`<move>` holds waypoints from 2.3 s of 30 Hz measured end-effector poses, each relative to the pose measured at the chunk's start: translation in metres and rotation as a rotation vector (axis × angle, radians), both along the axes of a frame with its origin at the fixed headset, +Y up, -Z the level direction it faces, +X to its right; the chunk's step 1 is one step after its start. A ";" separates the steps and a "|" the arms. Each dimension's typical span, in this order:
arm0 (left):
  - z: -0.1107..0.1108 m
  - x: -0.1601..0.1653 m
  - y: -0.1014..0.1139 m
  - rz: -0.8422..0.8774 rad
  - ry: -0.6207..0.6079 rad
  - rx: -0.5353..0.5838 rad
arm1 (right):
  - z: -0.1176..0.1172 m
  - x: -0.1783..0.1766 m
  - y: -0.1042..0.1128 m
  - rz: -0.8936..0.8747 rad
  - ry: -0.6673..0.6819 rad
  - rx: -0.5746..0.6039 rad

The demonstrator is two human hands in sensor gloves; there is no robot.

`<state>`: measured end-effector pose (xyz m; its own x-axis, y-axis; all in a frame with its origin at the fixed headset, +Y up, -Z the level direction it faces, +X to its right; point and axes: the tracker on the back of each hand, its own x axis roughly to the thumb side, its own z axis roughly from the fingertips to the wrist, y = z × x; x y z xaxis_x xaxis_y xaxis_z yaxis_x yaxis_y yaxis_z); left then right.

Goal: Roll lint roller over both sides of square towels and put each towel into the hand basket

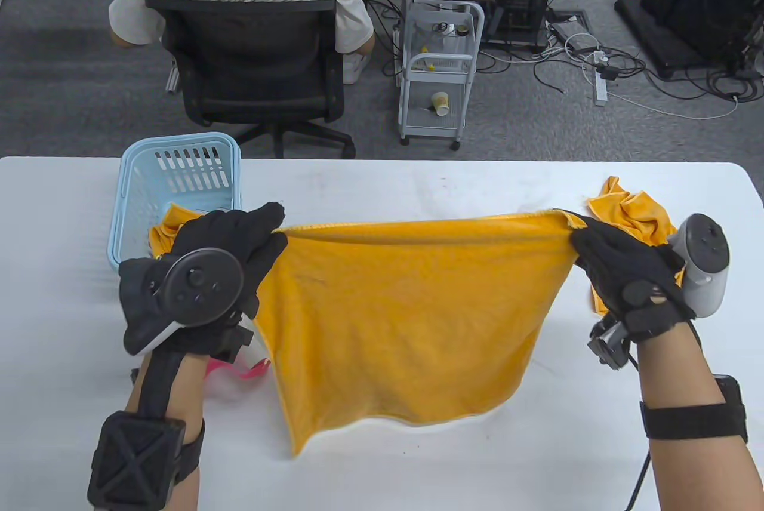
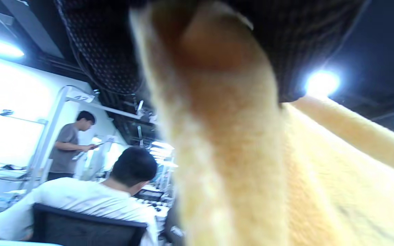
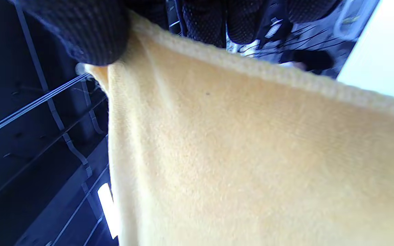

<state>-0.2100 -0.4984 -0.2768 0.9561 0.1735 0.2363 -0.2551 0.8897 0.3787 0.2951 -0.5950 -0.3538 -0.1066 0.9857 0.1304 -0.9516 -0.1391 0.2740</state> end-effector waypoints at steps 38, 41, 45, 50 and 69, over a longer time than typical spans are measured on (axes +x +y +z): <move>0.082 0.075 -0.240 -0.808 -0.321 -0.568 | 0.062 -0.035 -0.137 1.207 0.363 -0.067; 0.074 0.051 -0.228 -0.681 -0.242 -0.576 | 0.071 -0.043 -0.145 1.221 0.318 -0.032; 0.055 0.002 -0.220 -0.597 0.005 -0.571 | 0.079 -0.055 -0.164 1.288 0.299 0.005; 0.034 -0.050 -0.233 -0.501 0.208 -0.742 | 0.083 -0.062 -0.184 1.432 0.333 0.017; 0.008 -0.066 -0.254 -0.218 0.307 -0.816 | 0.084 -0.060 -0.190 1.492 0.358 0.002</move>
